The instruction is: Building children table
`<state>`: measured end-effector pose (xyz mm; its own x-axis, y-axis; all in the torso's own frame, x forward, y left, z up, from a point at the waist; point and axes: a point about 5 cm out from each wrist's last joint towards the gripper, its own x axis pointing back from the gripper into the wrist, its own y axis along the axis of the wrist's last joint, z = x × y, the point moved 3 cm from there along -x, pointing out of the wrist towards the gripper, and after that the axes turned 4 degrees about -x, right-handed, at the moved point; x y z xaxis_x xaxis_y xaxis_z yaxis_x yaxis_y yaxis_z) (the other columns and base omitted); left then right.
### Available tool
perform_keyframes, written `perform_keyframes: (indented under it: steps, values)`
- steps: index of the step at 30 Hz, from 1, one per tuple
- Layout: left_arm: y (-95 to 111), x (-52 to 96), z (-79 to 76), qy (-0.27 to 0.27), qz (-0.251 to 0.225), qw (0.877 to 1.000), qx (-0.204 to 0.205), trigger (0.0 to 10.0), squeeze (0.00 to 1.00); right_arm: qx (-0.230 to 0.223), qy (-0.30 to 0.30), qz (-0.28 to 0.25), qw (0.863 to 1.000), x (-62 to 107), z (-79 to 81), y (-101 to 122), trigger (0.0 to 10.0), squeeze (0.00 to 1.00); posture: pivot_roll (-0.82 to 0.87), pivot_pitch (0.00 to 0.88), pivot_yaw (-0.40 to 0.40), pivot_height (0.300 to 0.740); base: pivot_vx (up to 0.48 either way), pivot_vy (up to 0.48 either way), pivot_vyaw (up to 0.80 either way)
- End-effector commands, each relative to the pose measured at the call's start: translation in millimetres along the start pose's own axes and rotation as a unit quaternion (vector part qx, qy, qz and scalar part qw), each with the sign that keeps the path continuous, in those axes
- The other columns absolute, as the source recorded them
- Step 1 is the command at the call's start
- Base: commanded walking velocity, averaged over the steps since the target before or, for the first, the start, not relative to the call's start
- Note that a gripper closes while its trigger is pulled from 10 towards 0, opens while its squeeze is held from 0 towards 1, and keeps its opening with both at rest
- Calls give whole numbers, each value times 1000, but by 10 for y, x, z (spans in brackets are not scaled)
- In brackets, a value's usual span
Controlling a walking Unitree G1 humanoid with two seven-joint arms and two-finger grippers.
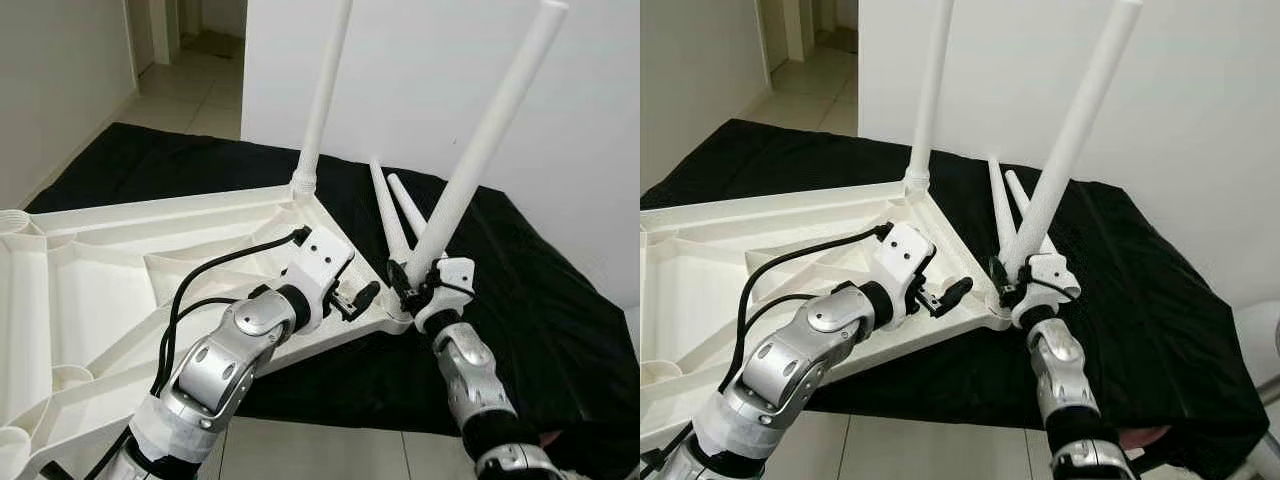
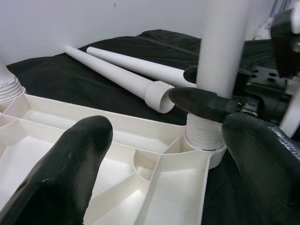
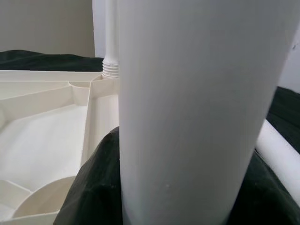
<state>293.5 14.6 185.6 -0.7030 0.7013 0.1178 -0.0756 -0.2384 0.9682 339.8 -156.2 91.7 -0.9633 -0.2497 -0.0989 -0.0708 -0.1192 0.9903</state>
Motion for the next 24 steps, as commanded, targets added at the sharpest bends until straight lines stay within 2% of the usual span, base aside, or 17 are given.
perform_keyframes:
  steps: [1, 6, 18, 21, 24]
  values:
    - [64, -7, -50, -26, -7, 1000, -4, 10000, 0, -12, -2, 104, 994, 266, 1, -490, 10000, 0, 48, 0, -120, 740, 0, 0, 0]
    - [65, -5, -43, -26, -7, 1000, -5, 10000, 0, -22, 11, 84, 996, 345, 35, -477, 10000, 0, 46, 0, -117, 740, 0, 0, 0]
    - [74, -12, -36, -28, -7, 1000, -8, 10000, 0, -87, -40, 71, 993, 451, -64, -562, 10000, 0, 45, 0, -109, 740, 0, 0, 0]
    - [79, -10, -39, -29, -7, 1000, -9, 10000, 0, -97, -54, 91, 990, 465, -80, -628, 10000, 0, 47, 0, -108, 740, 0, 0, 0]
    - [82, -9, -41, -29, -6, 1000, -10, 10000, 0, -64, -65, 136, 987, 418, -110, -704, 10000, 0, 47, 0, -104, 740, 0, 0, 0]
